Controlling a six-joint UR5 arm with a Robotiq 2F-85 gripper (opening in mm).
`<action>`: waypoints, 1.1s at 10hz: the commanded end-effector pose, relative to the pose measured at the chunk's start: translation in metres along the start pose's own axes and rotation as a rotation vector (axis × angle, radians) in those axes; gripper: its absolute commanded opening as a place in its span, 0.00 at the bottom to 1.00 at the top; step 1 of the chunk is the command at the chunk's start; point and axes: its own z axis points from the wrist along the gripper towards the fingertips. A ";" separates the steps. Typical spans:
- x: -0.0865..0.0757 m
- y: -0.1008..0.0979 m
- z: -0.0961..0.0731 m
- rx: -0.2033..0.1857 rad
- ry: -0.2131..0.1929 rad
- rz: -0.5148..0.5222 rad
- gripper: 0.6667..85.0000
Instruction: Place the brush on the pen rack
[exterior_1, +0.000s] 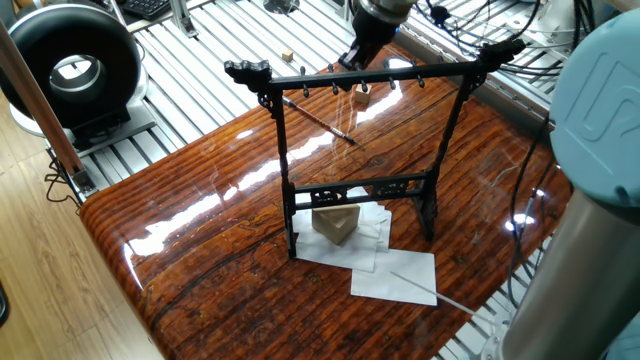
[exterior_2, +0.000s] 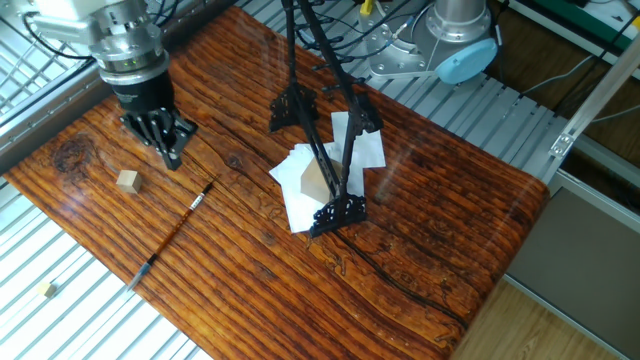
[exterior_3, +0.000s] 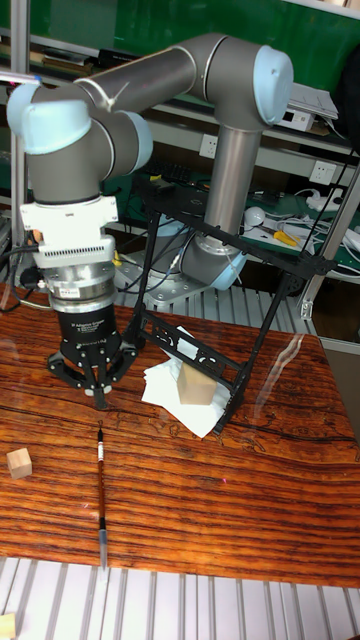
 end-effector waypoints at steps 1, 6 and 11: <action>0.003 0.001 0.000 0.000 0.058 0.042 0.00; 0.027 0.018 0.009 -0.077 0.115 0.051 0.00; 0.040 0.031 0.029 -0.152 0.109 0.026 0.00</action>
